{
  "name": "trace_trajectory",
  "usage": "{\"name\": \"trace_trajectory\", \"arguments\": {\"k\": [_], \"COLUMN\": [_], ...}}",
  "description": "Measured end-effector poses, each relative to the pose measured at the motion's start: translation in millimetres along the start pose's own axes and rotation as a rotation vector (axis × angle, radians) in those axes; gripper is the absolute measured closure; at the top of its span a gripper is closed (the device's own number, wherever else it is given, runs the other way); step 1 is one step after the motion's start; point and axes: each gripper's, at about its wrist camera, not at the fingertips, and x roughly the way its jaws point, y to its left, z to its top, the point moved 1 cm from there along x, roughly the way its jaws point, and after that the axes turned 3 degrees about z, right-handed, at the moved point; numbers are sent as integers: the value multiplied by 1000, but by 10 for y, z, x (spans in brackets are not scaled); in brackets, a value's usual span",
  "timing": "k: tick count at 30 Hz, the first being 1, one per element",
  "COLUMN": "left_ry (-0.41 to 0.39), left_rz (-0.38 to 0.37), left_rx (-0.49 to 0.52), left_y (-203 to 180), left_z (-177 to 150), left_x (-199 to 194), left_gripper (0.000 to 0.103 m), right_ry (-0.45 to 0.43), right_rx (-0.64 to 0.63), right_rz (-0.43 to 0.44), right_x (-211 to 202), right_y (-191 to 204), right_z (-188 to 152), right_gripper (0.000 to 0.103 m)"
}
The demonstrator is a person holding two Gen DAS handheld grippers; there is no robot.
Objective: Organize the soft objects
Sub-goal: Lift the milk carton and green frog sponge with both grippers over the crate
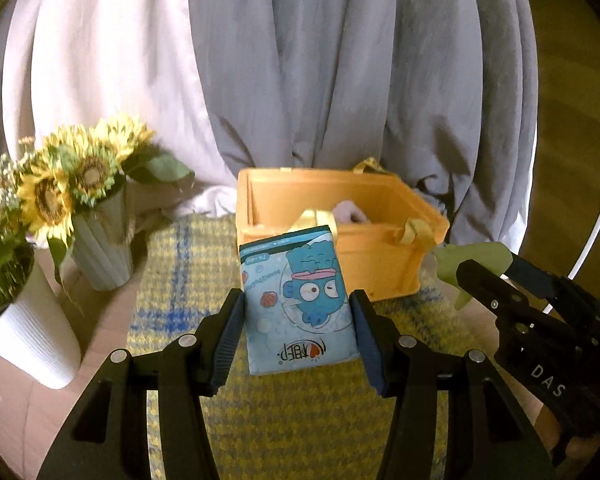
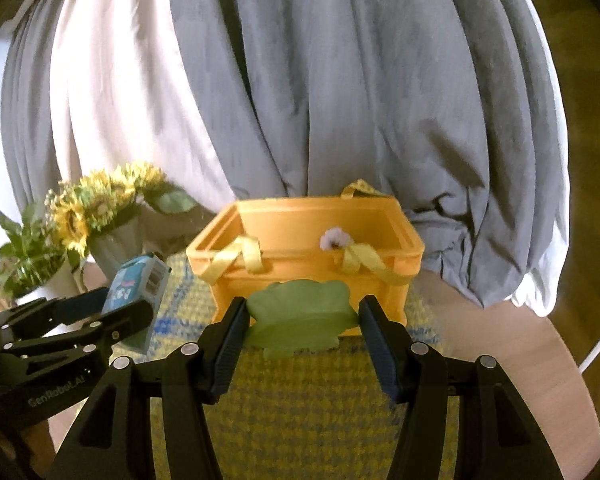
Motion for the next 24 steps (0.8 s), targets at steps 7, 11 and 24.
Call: {"name": "trace_trajectory", "arguments": {"k": [7,11,24], "left_ry": [-64,-91,-184], "left_rz": [-8,-14,-23], "left_rx": [11,21,48], "left_y": [-63,-102,-200], "left_z": [208,321,703], "left_x": [-103,-101,-34], "left_gripper": [51,51,51], "right_ry": [-63,-105,-214], "right_rx": [8,9,6], "right_rz": [-6,-15,-36], "right_x": [-76,-107,-67], "right_y": [-61,-97,-214], "right_z": [190,310,667], "right_gripper": [45,45,45]}}
